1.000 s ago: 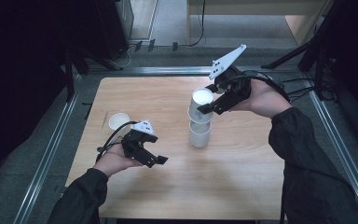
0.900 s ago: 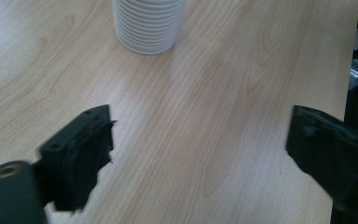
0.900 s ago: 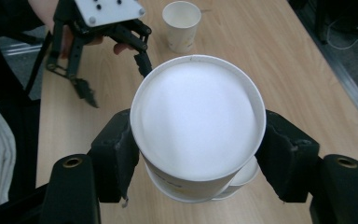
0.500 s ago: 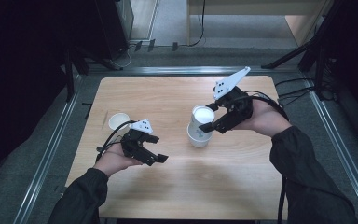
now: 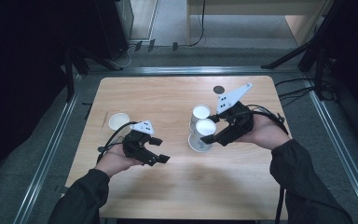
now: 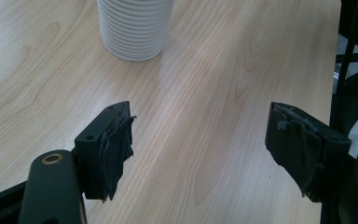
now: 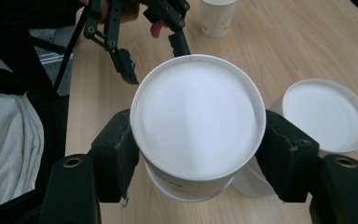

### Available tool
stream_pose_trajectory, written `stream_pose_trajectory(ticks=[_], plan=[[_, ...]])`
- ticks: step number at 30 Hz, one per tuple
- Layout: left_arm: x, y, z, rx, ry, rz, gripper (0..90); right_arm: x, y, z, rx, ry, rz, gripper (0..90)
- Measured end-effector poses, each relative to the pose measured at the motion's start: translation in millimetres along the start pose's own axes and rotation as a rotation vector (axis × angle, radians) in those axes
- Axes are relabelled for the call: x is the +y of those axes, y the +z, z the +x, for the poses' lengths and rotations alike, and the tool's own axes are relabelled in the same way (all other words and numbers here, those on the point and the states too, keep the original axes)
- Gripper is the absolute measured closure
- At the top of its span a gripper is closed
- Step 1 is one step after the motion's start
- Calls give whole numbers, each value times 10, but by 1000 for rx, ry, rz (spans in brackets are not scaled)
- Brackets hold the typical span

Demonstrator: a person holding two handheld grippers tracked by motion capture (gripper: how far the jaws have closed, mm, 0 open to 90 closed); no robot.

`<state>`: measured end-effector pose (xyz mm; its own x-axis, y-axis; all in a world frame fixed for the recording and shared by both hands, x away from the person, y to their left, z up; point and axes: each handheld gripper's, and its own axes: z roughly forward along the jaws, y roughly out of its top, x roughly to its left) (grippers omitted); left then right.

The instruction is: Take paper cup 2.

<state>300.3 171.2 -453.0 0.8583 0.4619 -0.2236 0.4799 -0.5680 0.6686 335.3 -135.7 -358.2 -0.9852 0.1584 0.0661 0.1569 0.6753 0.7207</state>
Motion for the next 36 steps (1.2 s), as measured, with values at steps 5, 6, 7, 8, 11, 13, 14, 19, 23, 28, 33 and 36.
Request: stream_pose_trajectory(ticks=[5, 6, 7, 8, 11, 13, 14, 19, 23, 28, 33, 36], plan=[[-33, 34, -6, 1, 3, 0, 234, -104, 91, 27, -2, 6, 17, 346], [-42, 43, -10, 10, 11, 3, 233, -124, 108, 29, 2, 7, 13, 347], [-48, 51, -16, 16, 15, 1, 233, -147, 129, 34, 1, 11, 12, 346], [-56, 58, -22, 25, 28, 0, 234, -160, 140, 37, 2, 13, 12, 347], [-71, 78, -28, 23, 40, -4, 239, -215, 192, 53, 7, 23, 8, 347], [-82, 84, -16, 10, 27, -16, 246, -253, 233, 62, 9, 24, 7, 347], [-90, 88, -10, 10, 18, -23, 267, -273, 251, 66, 10, 27, 10, 347], [-137, 100, 32, -18, -31, -70, 307, -379, 330, 87, 13, 46, -7, 347], [-136, 120, 43, -21, -40, -57, 295, -477, 396, 98, 15, 64, -10, 347], [-130, 156, 50, -23, -36, -22, 268, -562, 478, 98, 22, 71, -21, 347], [-114, 175, 7, -31, 1, -10, 215, -634, 553, 86, 29, 88, -42, 347], [-114, 193, 7, -61, -1, 6, 195, -667, 583, 75, 27, 103, -49, 347]])
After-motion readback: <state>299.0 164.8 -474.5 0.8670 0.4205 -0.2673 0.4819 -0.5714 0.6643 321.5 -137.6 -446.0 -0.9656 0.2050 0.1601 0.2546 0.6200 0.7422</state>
